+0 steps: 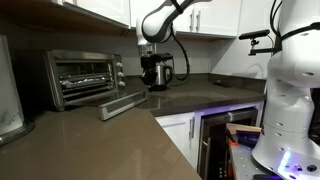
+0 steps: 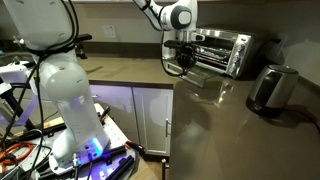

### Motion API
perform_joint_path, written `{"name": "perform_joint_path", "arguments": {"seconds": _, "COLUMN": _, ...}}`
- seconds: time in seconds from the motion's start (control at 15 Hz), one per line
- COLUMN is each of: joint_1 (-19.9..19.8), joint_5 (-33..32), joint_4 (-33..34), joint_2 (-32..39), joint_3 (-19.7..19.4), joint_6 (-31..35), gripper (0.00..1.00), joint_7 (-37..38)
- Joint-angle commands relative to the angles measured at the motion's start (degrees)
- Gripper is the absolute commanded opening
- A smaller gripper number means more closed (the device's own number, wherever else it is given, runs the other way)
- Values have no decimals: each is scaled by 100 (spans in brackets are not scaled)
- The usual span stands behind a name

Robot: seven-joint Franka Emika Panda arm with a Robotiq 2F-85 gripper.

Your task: Close the open microwave oven.

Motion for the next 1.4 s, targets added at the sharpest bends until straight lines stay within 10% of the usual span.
{"name": "perform_joint_path", "arguments": {"seconds": 0.0, "joint_1": -50, "joint_5": -177, "joint_4": 515, "joint_2": 413, "joint_3": -11, "joint_6": 109, "gripper": 0, "joint_7": -120}}
{"name": "perform_joint_path", "arguments": {"seconds": 1.33, "joint_1": 44, "joint_5": 1152, "joint_4": 1005, "joint_2": 903, "joint_3": 417, "joint_6": 4, "gripper": 0, "joint_7": -1393}}
